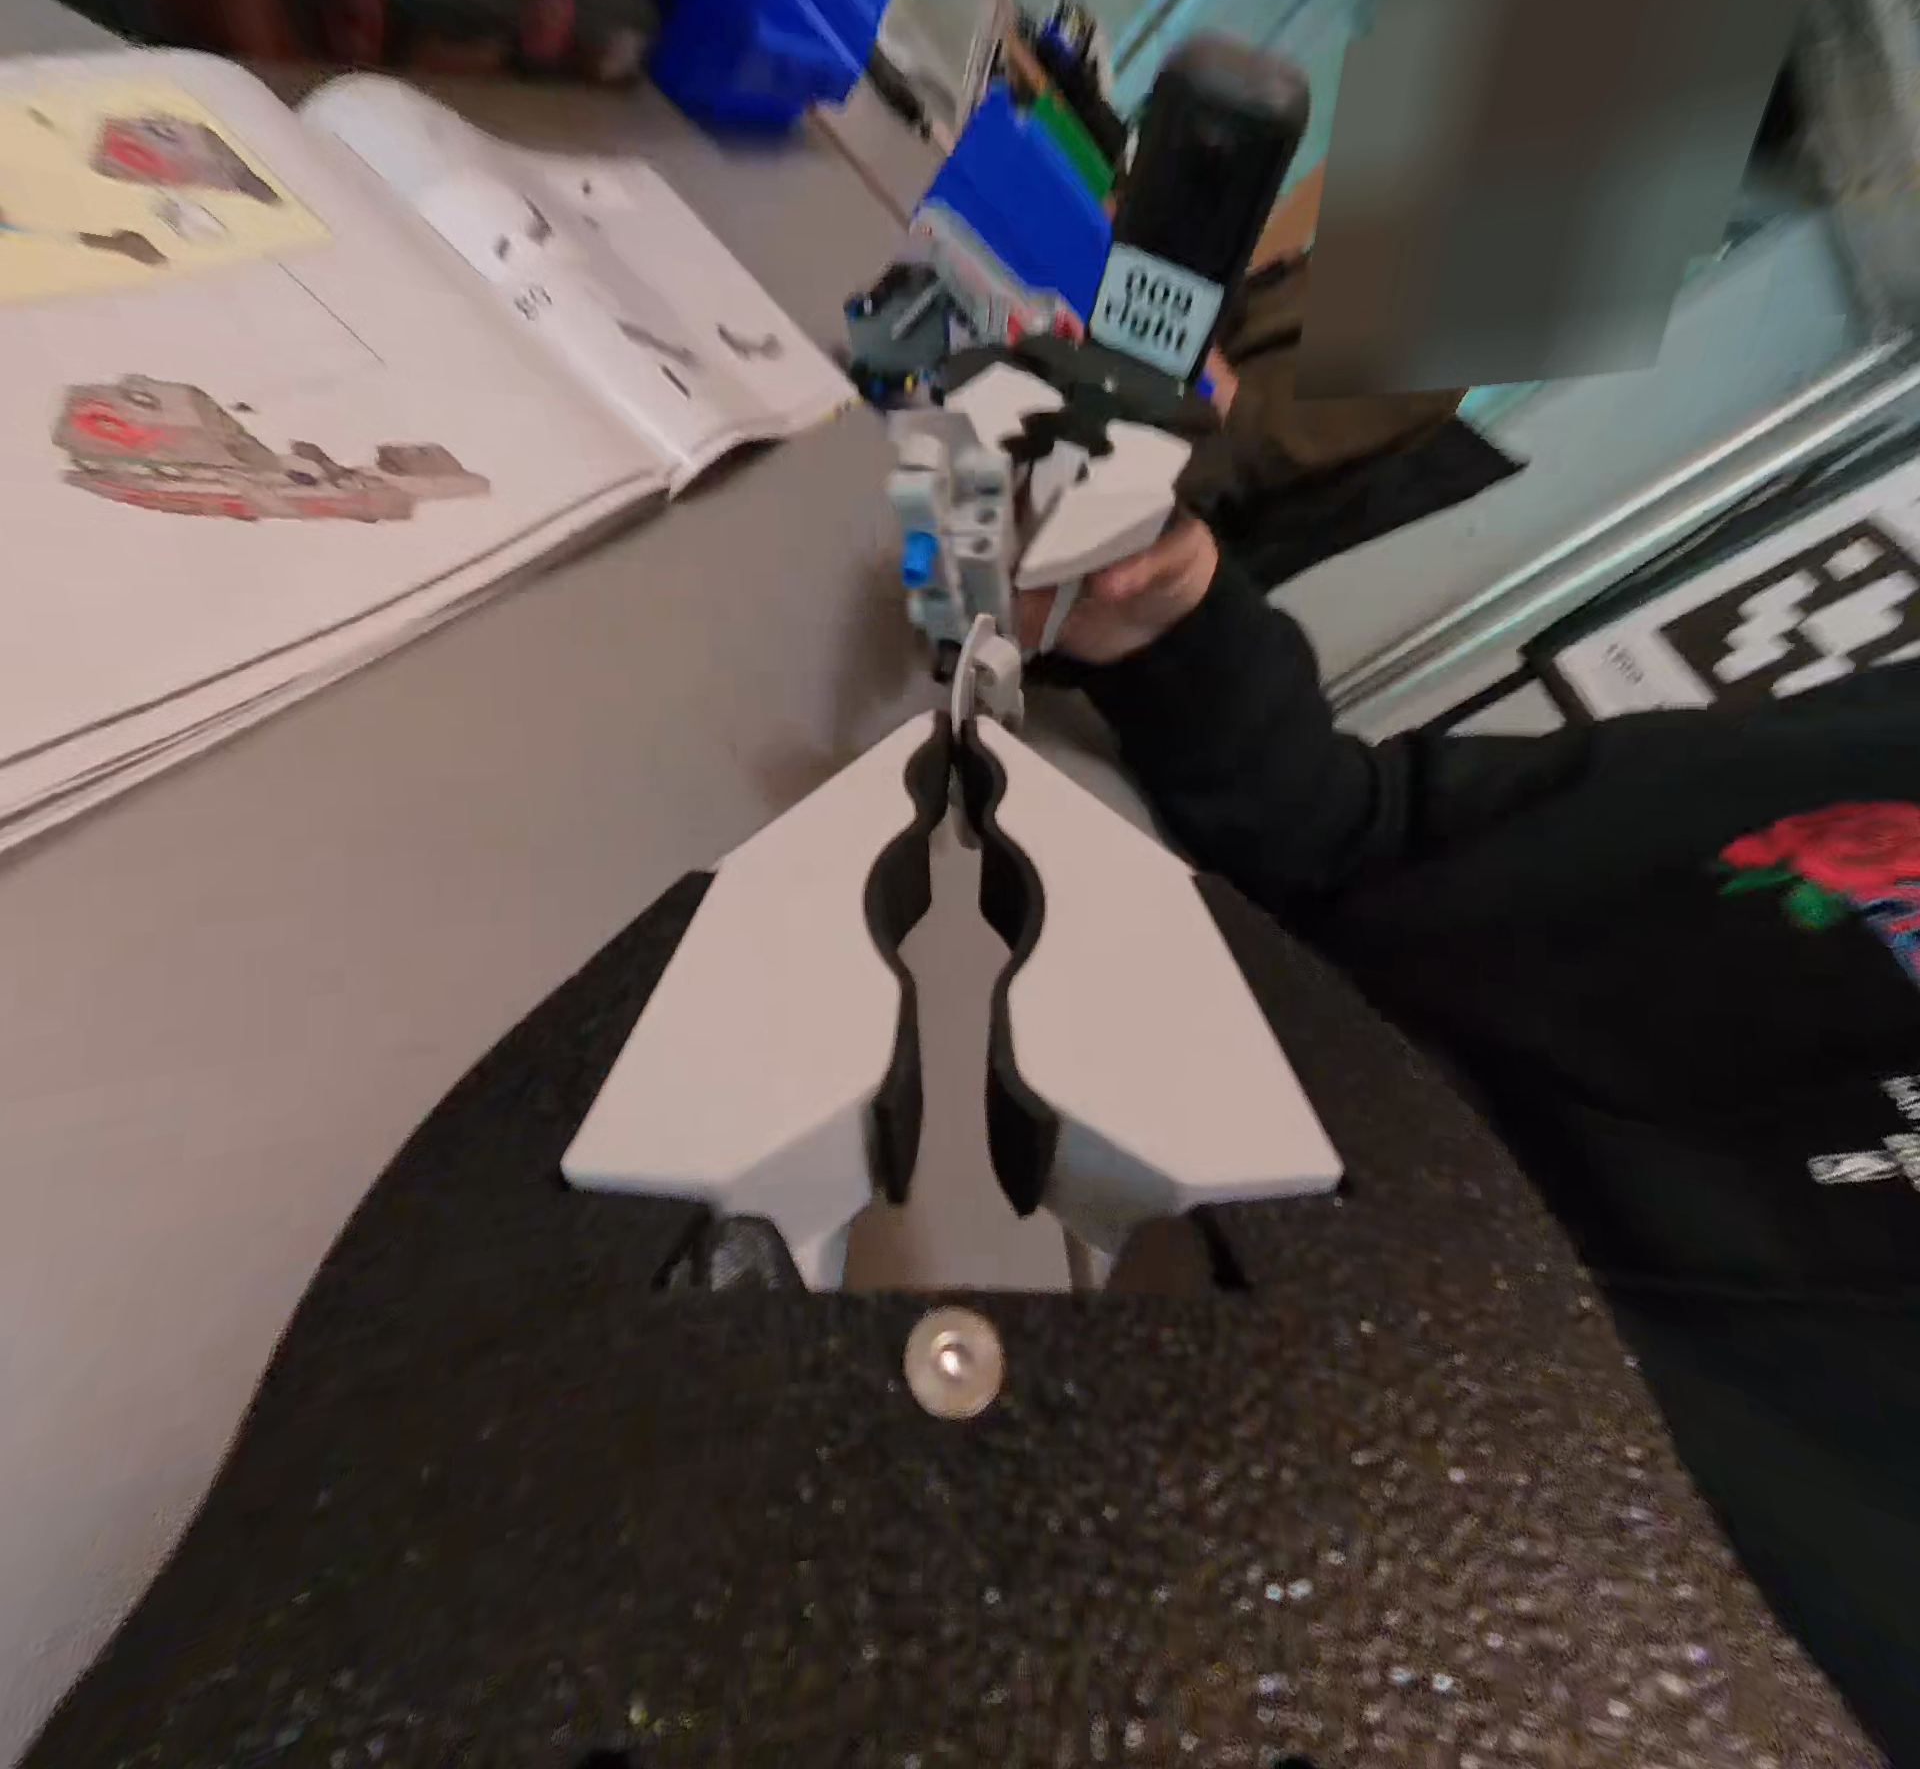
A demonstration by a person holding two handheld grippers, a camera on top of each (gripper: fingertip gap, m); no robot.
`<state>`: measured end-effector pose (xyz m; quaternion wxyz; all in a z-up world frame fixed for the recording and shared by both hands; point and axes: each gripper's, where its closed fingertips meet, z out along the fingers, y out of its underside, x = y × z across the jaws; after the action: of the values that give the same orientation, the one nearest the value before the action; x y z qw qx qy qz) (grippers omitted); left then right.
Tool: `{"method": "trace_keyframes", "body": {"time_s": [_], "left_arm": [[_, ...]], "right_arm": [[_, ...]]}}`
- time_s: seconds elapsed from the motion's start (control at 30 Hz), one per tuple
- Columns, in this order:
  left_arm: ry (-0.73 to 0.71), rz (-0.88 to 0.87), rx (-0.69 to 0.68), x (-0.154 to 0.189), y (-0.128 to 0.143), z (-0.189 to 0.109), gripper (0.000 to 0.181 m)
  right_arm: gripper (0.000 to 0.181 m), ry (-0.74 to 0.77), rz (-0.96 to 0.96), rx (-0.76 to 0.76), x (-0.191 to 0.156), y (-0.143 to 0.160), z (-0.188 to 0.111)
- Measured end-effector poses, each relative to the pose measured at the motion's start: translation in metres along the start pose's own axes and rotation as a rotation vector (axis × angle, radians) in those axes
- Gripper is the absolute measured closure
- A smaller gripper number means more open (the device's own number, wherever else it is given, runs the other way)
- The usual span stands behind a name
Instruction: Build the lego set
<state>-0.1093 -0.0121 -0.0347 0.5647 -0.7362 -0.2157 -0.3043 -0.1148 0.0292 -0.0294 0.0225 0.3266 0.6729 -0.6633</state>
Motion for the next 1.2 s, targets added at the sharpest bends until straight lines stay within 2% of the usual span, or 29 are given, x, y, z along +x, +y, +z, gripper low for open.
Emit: {"method": "trace_keyframes", "body": {"time_s": [0.1,0.33,0.4,0.5,0.67,0.77,0.87,0.93,1.03,1.13,1.2], "left_arm": [[0.006,-0.01,0.048,-0.003,-0.006,-0.005,0.181],[0.06,0.012,0.035,0.005,-0.001,0.008,0.181],[0.117,0.031,0.06,0.013,-0.004,0.008,0.181],[0.277,0.042,0.124,0.037,-0.013,0.003,0.181],[0.125,0.175,0.162,0.024,-0.021,-0.003,0.181],[0.0,0.161,0.043,0.005,-0.007,-0.002,0.181],[-0.08,0.06,-0.059,-0.015,0.012,0.005,0.181],[-0.077,0.032,-0.12,-0.017,0.024,0.012,0.181],[-0.159,0.03,-0.226,-0.03,0.041,0.016,0.181],[-0.139,-0.03,-0.235,-0.03,0.047,0.022,0.181],[-0.113,-0.071,-0.243,-0.027,0.05,0.028,0.181]], "right_arm": [[0.169,-0.048,-0.053,0.027,-0.011,-0.004,0.001],[0.169,-0.054,-0.117,-0.024,-0.017,0.004,0.013],[0.169,-0.068,-0.11,-0.009,-0.019,0.002,0.011],[0.17,-0.046,-0.136,0.012,-0.017,-0.001,0.01],[0.17,-0.023,-0.291,-0.021,-0.021,0.002,0.002],[0.169,0.049,-0.276,-0.028,-0.011,0.002,0.0],[0.17,-0.016,-0.16,0.075,-0.018,-0.009,-0.004],[0.17,-0.035,-0.078,0.011,-0.018,0.001,-0.001],[0.169,0.066,-0.061,-0.193,-0.007,0.029,0.0],[0.169,0.21,-0.188,-0.336,0.004,0.042,-0.006],[0.169,0.241,-0.269,-0.432,0.005,0.052,-0.005]]}}
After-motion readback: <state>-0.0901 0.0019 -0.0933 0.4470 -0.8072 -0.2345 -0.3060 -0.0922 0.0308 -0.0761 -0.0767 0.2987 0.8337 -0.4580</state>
